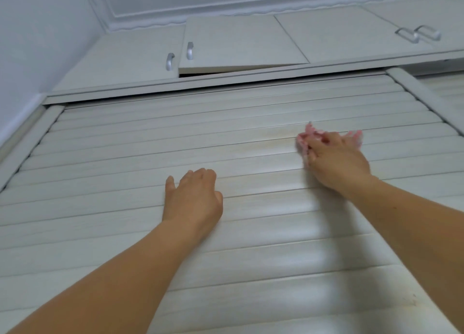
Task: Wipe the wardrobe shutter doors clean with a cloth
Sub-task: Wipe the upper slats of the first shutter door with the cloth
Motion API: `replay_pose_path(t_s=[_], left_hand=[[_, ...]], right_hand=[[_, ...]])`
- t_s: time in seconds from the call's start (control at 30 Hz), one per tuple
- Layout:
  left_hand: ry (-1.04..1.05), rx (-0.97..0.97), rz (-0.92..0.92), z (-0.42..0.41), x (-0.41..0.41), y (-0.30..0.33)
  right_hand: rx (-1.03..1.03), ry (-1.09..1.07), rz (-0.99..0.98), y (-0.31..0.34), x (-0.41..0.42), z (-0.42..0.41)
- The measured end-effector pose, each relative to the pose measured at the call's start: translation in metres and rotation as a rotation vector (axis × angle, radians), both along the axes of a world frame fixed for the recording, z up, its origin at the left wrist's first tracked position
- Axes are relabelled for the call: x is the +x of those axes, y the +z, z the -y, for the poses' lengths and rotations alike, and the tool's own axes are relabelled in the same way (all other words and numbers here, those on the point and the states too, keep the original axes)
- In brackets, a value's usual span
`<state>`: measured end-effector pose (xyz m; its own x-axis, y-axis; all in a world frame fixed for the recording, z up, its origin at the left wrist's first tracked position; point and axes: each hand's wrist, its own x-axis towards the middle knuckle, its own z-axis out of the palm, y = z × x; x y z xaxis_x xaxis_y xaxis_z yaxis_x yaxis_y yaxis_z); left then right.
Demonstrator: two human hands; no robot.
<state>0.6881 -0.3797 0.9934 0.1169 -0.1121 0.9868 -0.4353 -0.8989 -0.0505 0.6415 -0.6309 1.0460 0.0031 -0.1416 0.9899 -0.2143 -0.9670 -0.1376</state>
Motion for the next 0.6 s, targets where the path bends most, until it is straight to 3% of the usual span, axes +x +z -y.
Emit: replay_pose_path(t_s=[0.17, 0.37, 0.47, 0.6], left_hand=[[0.023, 0.018, 0.040, -0.004, 0.003, -0.001], [-0.013, 0.005, 0.093, -0.008, 0.011, 0.000], [0.004, 0.007, 0.117, -0.010, 0.013, 0.000], [0.051, 0.013, 0.127, -0.010, 0.011, 0.002]], right_hand=[[0.129, 0.012, 0.070, 0.009, 0.005, -0.013], [-0.216, 0.331, 0.070, 0.028, 0.042, -0.115], [-0.384, 0.170, -0.019, 0.026, 0.054, -0.140], [-0.360, 0.087, 0.015, 0.019, 0.040, -0.110]])
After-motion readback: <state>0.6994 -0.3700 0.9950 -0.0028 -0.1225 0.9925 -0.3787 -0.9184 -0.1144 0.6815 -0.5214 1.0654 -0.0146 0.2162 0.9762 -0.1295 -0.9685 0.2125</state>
